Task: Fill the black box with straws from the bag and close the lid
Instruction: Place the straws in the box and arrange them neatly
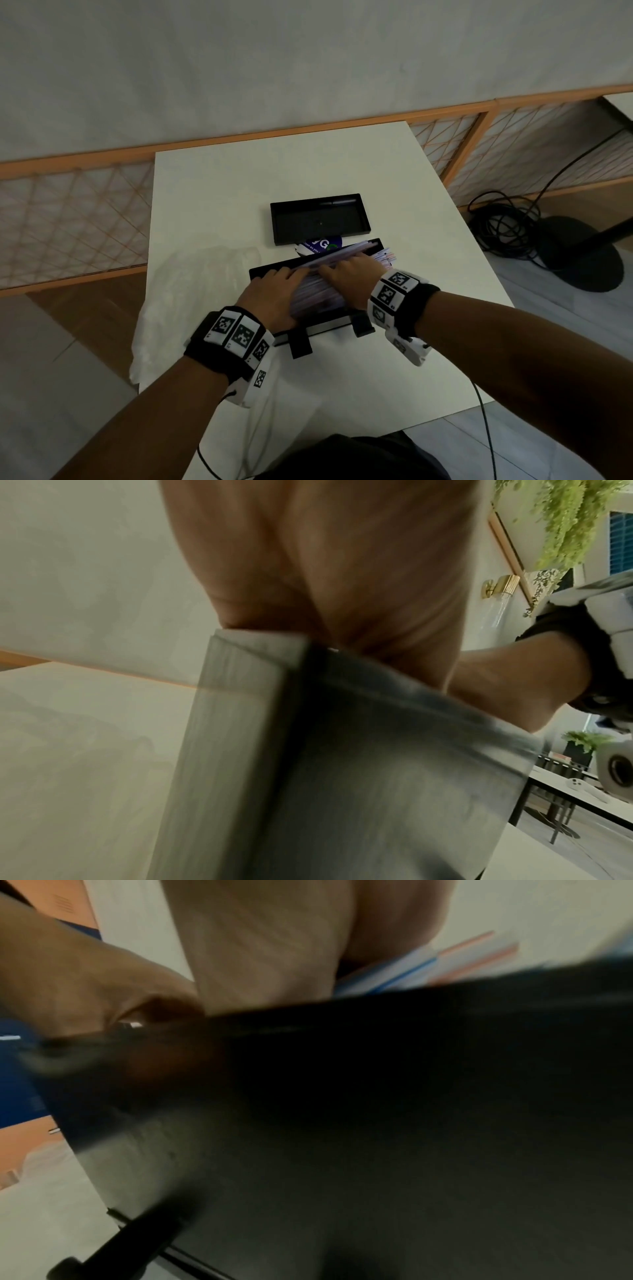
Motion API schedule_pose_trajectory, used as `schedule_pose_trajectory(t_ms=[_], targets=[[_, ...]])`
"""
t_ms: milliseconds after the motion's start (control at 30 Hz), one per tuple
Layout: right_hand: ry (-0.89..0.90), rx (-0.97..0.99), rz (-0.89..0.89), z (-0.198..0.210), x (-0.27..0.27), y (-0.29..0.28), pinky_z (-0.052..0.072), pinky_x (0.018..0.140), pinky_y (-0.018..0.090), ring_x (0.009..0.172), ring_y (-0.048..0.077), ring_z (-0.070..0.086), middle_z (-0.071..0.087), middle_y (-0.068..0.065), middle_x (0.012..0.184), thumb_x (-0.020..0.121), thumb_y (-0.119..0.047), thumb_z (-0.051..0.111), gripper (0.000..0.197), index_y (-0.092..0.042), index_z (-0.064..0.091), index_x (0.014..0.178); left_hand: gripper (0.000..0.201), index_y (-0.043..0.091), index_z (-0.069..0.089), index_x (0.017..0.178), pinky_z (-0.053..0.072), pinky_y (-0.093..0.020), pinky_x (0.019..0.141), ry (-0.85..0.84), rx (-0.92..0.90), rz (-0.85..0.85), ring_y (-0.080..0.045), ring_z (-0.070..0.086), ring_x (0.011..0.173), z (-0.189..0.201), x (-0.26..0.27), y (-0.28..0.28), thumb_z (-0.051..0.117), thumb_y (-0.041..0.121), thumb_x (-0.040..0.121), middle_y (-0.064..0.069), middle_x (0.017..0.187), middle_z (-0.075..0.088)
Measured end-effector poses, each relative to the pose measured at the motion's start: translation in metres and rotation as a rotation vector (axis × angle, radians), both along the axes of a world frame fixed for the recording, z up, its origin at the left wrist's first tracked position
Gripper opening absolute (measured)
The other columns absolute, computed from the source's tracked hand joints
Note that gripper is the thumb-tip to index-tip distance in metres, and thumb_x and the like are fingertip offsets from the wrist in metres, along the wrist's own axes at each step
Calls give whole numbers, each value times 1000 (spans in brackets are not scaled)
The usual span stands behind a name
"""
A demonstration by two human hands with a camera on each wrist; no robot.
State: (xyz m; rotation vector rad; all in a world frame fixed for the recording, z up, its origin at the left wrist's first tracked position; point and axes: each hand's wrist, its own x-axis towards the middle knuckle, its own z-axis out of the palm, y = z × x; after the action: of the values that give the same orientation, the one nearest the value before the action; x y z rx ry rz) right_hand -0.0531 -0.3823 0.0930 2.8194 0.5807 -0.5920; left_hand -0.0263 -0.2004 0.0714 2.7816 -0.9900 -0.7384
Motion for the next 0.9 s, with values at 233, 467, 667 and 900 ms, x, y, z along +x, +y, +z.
schedule_pose_trajectory(t_ms=[233,467,667,900], targets=[[-55,118,-30,1,-3,-7,52,84,40,97,30,66,66,10,113,85,-45,61,62,-21,35,136,95,24,11,146,40,-44,99,-3,-38,39,-26,46,118,2,-3,1,67,47,72,-6,135,42],[-145,154,-54,11,-5,-12,44,80,37,90,31,65,67,8,101,80,-47,61,55,-16,44,122,72,31,34,134,49,-37,84,-76,-80,-4,-23,59,98,33,5,4,67,44,72,-1,117,56],[-175,216,-85,9,-10,-12,42,86,38,97,30,63,64,6,109,79,-43,61,57,-19,41,127,61,32,39,131,50,-37,81,-65,-79,16,-25,60,98,38,7,2,64,30,76,-1,117,60],[-145,327,-94,-4,-11,-10,43,92,41,101,28,62,63,4,114,73,-48,68,72,-25,39,135,59,28,43,129,51,-36,82,9,-149,71,-24,62,96,26,4,7,68,29,76,-1,115,62]])
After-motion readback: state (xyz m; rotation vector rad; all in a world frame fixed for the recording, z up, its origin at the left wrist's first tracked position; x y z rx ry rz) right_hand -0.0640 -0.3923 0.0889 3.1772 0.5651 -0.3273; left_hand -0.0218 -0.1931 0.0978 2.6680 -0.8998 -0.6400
